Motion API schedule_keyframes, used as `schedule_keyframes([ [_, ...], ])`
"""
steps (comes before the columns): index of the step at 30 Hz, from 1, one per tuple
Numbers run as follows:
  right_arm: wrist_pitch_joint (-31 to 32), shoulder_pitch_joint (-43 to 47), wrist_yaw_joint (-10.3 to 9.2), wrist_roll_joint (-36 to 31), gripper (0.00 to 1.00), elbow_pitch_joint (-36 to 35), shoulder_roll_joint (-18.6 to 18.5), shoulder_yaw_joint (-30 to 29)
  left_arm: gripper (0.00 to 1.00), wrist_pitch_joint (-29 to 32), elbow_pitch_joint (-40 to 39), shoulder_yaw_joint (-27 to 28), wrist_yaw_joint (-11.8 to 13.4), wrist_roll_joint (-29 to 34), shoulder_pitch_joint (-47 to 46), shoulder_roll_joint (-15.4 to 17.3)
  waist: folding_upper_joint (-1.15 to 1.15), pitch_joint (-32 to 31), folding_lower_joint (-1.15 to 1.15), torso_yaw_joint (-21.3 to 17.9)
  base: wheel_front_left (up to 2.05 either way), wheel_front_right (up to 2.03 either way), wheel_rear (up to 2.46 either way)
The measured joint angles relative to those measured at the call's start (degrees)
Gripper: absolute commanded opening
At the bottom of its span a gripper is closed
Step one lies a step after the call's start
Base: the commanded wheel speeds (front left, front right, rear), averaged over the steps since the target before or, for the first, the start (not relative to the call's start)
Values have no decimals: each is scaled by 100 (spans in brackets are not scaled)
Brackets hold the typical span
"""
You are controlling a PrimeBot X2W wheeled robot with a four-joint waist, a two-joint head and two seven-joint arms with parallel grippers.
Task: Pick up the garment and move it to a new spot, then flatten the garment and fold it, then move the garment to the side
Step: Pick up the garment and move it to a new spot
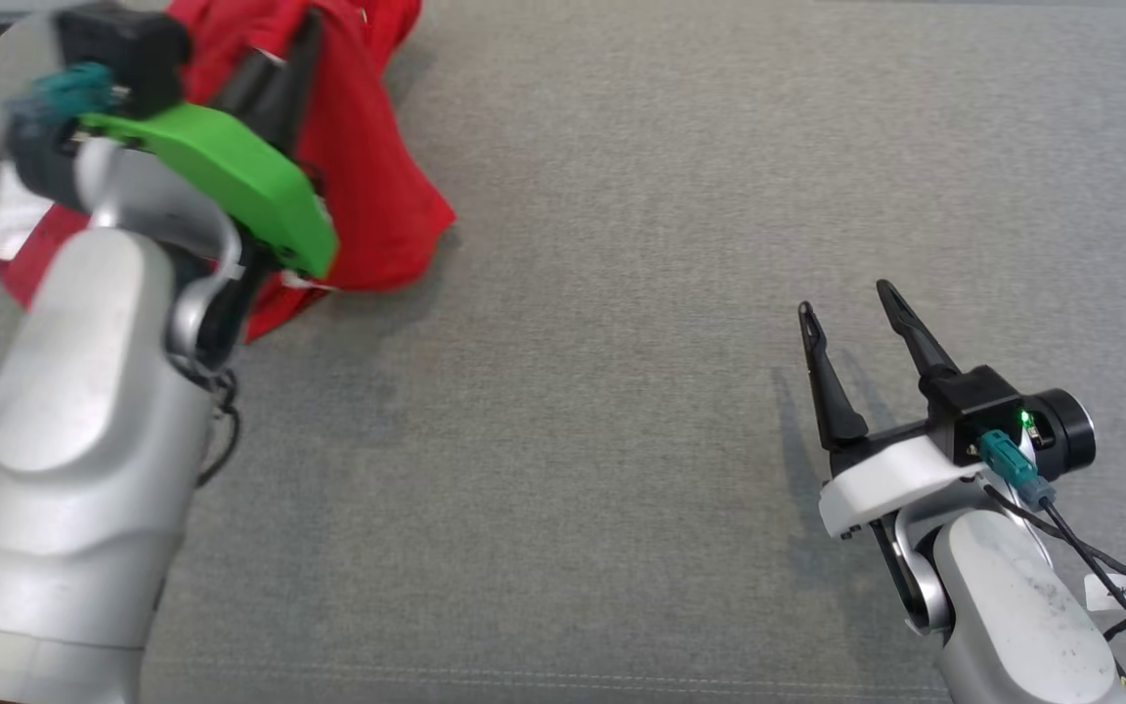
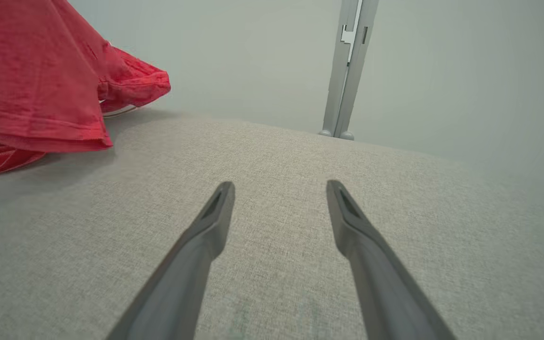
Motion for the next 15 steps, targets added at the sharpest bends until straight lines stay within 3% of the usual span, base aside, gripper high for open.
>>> schedule_keyframes([
  [10,0,516,-122,180,100,-35,63,-201,0,590,-758,-1729,0,-687,373,-684,0,-301,0,-696,0,0,0],
  [15,0,697,-156,192,100,-134,126,-279,0,751,-1128,-2184,-1,-835,381,-713,0,-391,0,-1085,0,0,0],
])
